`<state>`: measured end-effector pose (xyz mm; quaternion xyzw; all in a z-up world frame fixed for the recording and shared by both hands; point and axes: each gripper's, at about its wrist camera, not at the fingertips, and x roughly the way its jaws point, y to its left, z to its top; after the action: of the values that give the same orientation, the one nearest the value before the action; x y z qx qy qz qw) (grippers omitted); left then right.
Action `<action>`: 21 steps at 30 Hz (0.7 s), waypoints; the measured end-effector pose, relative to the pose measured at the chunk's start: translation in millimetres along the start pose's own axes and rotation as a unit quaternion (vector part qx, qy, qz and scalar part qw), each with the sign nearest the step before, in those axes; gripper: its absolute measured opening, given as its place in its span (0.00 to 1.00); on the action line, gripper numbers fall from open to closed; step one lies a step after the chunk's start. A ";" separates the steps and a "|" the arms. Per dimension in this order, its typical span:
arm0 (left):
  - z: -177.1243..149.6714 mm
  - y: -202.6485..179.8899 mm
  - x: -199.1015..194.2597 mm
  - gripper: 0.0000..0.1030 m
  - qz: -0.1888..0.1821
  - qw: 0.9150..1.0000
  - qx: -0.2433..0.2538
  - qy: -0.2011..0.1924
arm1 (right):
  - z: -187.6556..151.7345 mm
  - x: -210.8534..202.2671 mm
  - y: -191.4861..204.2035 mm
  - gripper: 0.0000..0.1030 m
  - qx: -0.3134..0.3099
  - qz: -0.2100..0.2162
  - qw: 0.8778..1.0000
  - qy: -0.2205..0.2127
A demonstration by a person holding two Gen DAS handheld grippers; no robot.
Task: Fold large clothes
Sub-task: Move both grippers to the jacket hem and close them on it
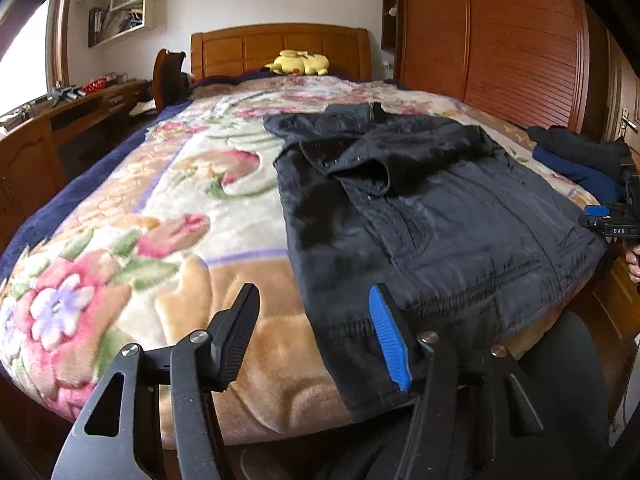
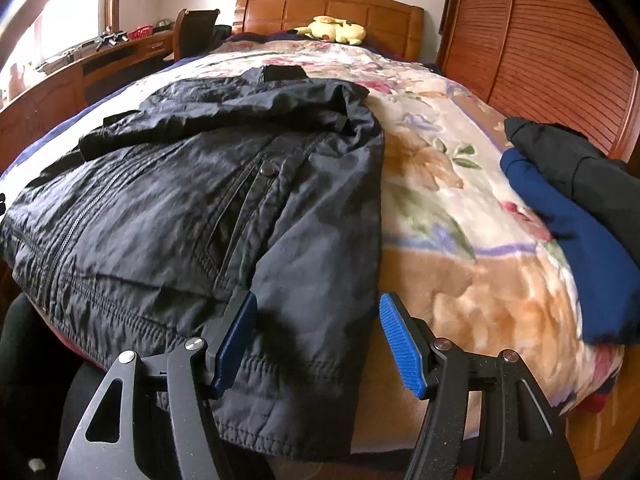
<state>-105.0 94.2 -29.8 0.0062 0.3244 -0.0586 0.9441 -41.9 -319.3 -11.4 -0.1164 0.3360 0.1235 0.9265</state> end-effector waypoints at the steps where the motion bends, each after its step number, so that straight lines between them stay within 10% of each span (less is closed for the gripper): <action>1: -1.7 -1.3 2.5 0.57 0.001 1.000 0.001 0.004 | -1.4 1.4 1.0 0.64 -0.002 0.000 1.000 0.002; 7: -8.3 -2.9 12.5 0.54 -0.014 1.000 -0.008 0.018 | -7.5 8.1 0.9 0.64 0.008 0.012 1.000 0.004; 13: -10.3 -5.4 13.3 0.27 -0.039 0.999 -0.019 0.022 | -11.6 6.9 -1.7 0.56 0.020 0.034 0.999 0.005; 17: -5.4 -7.0 1.7 0.08 -0.049 0.998 -0.023 0.012 | -9.9 4.8 1.7 0.22 0.012 0.043 0.999 0.002; 21: 6.3 -9.6 -24.7 0.07 -0.057 0.998 -0.021 -0.020 | -2.7 -13.9 3.2 0.14 0.008 0.045 0.999 -0.027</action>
<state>-121.6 87.0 -9.4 -0.0337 0.3062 -0.1054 0.9455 -54.8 -319.2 -4.7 -0.0905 0.3168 0.1655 0.9295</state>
